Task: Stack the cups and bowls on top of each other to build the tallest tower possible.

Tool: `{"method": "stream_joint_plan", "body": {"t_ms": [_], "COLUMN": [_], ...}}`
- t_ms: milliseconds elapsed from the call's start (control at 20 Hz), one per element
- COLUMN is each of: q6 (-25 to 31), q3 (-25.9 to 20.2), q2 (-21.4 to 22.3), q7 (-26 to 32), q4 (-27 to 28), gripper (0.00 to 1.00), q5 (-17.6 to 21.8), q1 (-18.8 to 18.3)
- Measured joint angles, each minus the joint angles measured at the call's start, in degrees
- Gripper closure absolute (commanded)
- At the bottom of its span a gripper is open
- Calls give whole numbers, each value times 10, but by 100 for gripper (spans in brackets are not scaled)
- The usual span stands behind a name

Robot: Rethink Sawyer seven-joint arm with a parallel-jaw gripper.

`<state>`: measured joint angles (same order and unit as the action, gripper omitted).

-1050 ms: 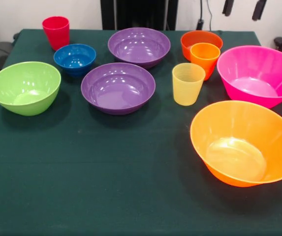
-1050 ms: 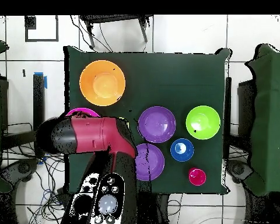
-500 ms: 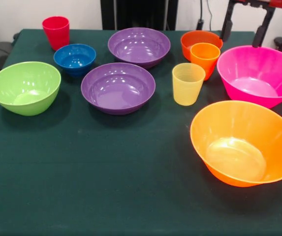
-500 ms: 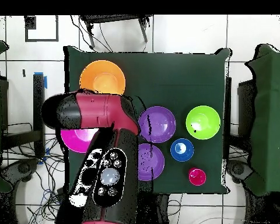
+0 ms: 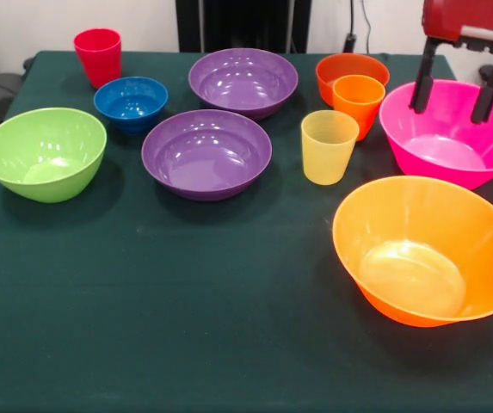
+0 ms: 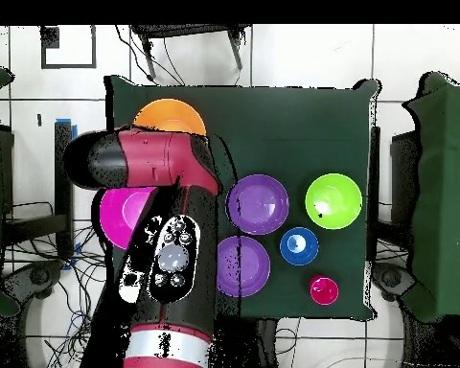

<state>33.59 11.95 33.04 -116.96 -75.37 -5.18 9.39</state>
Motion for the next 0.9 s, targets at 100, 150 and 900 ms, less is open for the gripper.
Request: {"method": "stream_joint_plan", "body": {"t_ms": [100,150,900], "q6": [0,0,-46], "q3": [-5,-8,-51], "q2": [-9,-14,-55], "q7": [0,0,0], "q4": [7,9,11], "gripper": [0,0,0], "q5": [-3,-4,-2], "q1": [-3,-4,-11]}}
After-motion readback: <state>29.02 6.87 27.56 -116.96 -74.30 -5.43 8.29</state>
